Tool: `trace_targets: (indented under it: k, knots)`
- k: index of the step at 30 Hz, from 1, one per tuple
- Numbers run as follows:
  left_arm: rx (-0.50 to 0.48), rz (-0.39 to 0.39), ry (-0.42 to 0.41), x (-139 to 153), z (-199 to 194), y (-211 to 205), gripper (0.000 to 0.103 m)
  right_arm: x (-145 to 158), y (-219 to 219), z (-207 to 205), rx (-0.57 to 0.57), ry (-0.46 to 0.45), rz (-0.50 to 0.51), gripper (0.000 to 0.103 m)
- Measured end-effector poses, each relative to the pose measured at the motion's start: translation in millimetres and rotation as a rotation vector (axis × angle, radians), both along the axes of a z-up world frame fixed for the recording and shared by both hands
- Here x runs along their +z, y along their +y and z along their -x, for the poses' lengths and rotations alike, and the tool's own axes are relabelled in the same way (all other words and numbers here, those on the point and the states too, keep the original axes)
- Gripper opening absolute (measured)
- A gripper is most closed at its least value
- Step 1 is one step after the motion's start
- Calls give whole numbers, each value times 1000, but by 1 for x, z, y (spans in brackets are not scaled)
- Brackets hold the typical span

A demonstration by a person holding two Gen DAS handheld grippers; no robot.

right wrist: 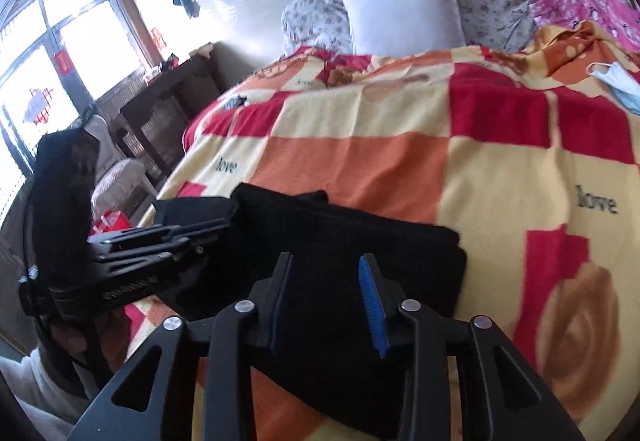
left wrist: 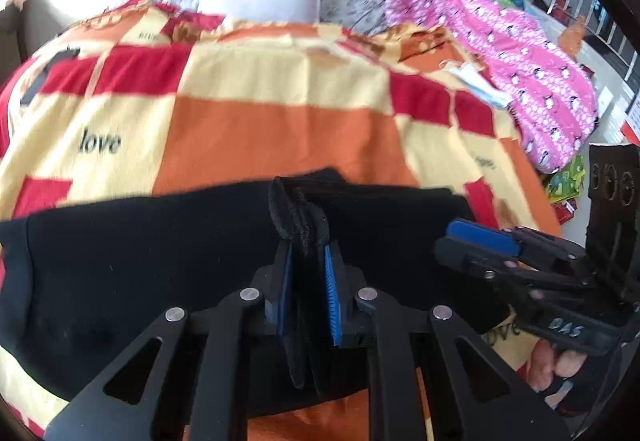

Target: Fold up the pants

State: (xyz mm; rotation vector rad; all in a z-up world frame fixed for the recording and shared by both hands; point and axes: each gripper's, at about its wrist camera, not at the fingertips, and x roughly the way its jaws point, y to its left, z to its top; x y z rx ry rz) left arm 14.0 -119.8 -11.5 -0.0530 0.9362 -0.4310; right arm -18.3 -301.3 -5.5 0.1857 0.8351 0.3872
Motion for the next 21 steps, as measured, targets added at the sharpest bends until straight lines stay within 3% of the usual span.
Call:
trace_targets:
  k: [2,6,10,11,21]
  knots:
    - [5,-17,5,-11,1,-1,14,-18,8,-9,11,37,24,36]
    - [22,-22,-10,-6,7,2,23,-11,15,-6,16,15,71,36]
    - [83,-57,-59,6,14,19,52,4,25,-2,39,-15,85,39]
    - [99,-69,-72,9,16,23,55,6,29,-2,48,-19,83,40]
    - [246,-157,-160,17,32,71,66,-12,87,-15,127,-10,174,43]
